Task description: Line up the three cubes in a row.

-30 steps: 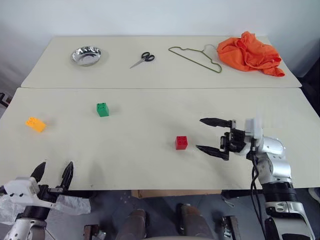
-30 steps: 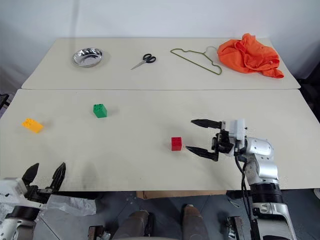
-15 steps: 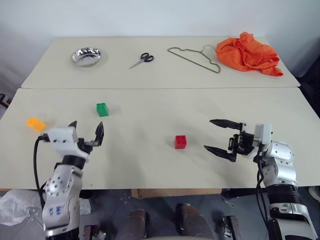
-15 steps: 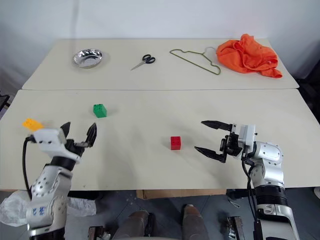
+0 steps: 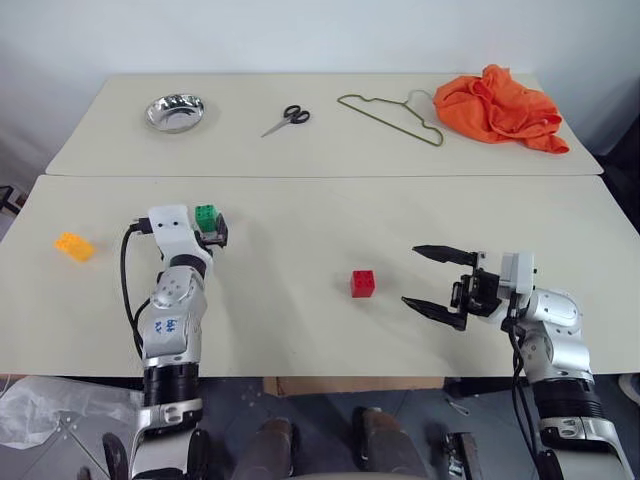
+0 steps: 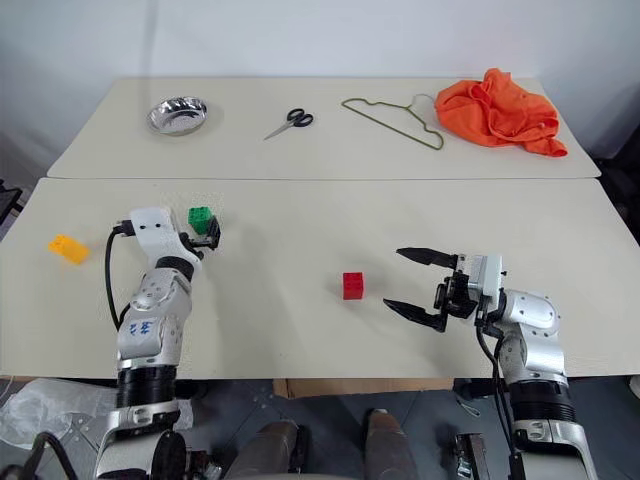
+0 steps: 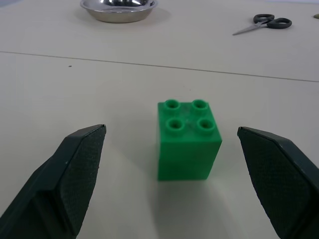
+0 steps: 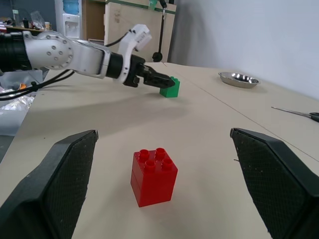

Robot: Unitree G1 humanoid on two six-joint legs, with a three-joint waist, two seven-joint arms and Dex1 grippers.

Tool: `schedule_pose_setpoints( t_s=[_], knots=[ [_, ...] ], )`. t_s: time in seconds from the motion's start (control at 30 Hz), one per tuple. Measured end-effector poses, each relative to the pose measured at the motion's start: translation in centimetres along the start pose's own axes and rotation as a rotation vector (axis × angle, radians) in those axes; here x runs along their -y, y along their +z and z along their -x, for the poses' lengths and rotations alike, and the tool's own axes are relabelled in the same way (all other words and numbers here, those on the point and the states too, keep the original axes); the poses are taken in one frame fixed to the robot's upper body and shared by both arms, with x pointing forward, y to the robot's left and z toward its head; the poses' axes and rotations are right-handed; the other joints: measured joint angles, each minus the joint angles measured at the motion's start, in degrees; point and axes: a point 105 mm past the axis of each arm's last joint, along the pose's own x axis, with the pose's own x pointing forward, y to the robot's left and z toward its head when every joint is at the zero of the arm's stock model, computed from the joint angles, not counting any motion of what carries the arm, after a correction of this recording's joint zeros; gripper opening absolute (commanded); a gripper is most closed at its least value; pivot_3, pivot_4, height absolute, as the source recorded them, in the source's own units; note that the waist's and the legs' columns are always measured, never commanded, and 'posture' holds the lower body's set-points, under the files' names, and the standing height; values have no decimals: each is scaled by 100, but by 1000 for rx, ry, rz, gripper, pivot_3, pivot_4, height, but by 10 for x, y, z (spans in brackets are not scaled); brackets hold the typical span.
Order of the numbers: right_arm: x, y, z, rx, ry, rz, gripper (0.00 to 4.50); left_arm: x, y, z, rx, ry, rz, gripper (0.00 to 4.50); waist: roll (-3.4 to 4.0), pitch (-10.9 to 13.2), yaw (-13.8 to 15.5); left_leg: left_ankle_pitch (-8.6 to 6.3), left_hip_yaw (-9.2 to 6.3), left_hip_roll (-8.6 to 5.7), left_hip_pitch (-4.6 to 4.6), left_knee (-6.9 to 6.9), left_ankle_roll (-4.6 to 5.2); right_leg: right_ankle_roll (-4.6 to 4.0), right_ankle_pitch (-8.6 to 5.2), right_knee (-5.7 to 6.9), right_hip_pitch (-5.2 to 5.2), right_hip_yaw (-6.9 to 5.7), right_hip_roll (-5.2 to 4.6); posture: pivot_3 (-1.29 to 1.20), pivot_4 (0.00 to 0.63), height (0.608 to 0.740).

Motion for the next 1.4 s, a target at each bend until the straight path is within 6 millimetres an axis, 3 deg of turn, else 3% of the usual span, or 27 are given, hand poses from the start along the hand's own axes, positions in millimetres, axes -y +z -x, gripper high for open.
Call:
schedule_pose_setpoints(
  t_s=[0.1,0.2,0.47,0.63,0.8,0.97,1.07,1.13,1.2,1.3,1.4],
  knots=[
    [0,2,-1,5,-7,11,4465,3,-4,-3,-6,5,2,4500,0,0,6,0,1,1,0,1,0,0,0,0,-1,0,1,0,150,740],
    [-1,4,-2,7,-18,17,4500,4,-9,-5,-15,5,7,3922,0,0,18,0,0,1,0,3,0,0,0,1,-1,0,1,0,150,740],
    [-4,-1,-7,21,-43,18,4500,10,-1,-6,23,-23,1,1474,0,0,70,0,1,0,-1,10,0,2,1,4,0,1,0,0,150,740],
    [-6,-4,-6,14,-56,19,4500,14,3,3,51,-190,1,1466,0,0,52,-1,1,2,-2,7,-1,1,1,3,-3,1,1,0,150,740],
    [-7,-7,12,-47,-85,15,4500,3,24,40,81,-643,-165,1466,3,1,-30,-1,2,6,-1,4,-3,-2,-1,1,-1,0,-1,0,150,740],
    [-3,-1,26,-87,-106,45,4500,13,29,85,46,-1196,-454,1466,8,2,-38,-2,-9,4,3,4,-2,-6,-3,-5,12,-9,-6,0,150,740],
    [-6,-2,33,-104,-124,38,4500,27,31,79,39,-1352,-490,1466,8,2,28,-2,-10,1,2,9,2,-4,-2,-4,14,-12,-5,0,150,740],
    [-10,-1,34,-108,-123,38,4500,58,30,78,61,-1505,-494,1466,8,2,79,-7,-9,-7,0,15,11,-1,-1,-1,15,-12,-5,0,150,740],
    [-11,2,31,-101,-116,53,4500,79,15,84,40,-1620,-518,1466,11,0,64,-12,2,-10,0,14,20,3,1,5,13,-2,-3,0,150,740],
    [-15,3,33,-108,-123,53,4500,87,-13,86,-29,-1680,-490,1466,6,3,-55,-15,13,2,-8,10,23,5,3,9,1,4,5,0,150,740],
    [-19,1,37,-127,-132,37,4500,95,-12,79,-2,-1685,-481,1466,6,3,-57,-15,12,-2,-9,20,24,5,3,4,1,2,2,0,150,740]
  ],
)
